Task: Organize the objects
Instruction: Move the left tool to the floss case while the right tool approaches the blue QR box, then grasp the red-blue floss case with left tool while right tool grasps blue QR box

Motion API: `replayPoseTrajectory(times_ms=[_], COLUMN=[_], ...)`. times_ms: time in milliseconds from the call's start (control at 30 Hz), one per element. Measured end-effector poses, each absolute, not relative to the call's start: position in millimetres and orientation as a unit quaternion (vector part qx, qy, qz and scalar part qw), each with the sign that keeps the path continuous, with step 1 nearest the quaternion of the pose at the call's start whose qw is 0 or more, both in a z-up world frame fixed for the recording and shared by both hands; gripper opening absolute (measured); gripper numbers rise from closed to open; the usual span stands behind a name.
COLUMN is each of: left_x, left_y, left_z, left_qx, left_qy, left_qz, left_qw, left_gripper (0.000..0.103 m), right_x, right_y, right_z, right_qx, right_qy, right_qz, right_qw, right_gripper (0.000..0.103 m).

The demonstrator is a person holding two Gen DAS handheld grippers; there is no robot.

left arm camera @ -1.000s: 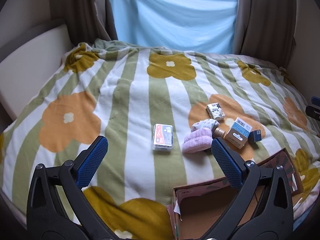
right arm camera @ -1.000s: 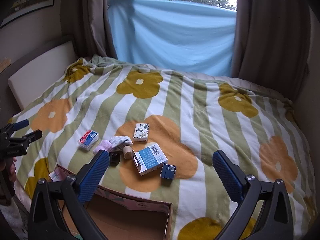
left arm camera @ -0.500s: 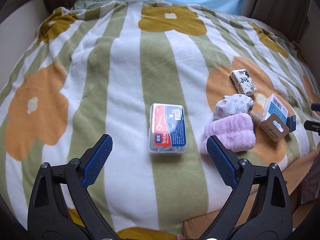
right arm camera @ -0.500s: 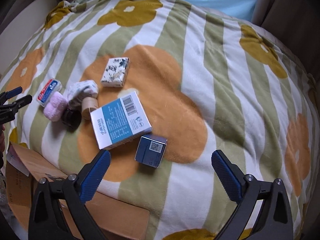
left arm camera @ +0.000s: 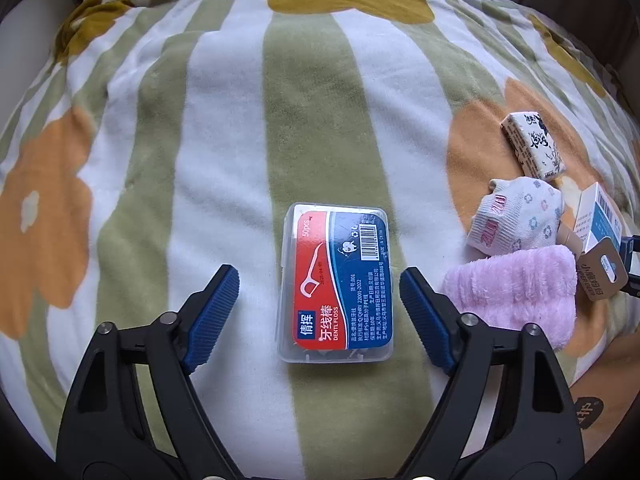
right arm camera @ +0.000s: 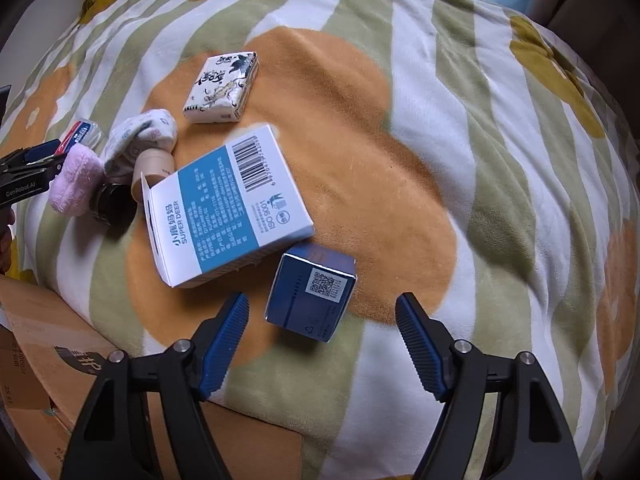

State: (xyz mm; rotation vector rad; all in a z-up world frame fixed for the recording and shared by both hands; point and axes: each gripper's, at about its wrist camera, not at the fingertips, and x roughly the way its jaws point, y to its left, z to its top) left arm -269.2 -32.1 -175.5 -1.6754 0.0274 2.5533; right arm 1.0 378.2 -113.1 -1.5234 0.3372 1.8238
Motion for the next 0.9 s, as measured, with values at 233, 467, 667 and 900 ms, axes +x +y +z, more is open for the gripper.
replayPoseTrajectory(times_ms=[233, 467, 667, 900], left_x=[-272.7, -272.2, -262.8, -242.3], left_y=[-29.2, -27.9, -32.5, -42.7], left_z=[-180.3, -180.4, -166.1, -108.6], left_qx=[-0.551, -0.548, -0.535, -0.493], left_qy=[0.000, 0.003, -0.010, -0.032], left_qz=[0.833, 0.835, 0.843, 0.867], left_qw=[0.051, 0.050, 0.057, 0.072], left_gripper=[0.051, 0.051, 0.051, 0.051], right_x=[3.1, 4.8, 1.6, 1.2], right_y=[387.3, 392.9, 386.2, 350.8], right_z=[-119.2, -114.5, -101.9, -55.7], right_qx=[-0.593, -0.569, -0.556, -0.529], right_qy=[0.149, 0.164, 0.132, 0.116], right_qz=[0.706, 0.726, 0.732, 0.750], right_qw=[0.356, 0.350, 0.371, 0.380], right_gripper=[0.051, 0.035, 0.033, 0.032])
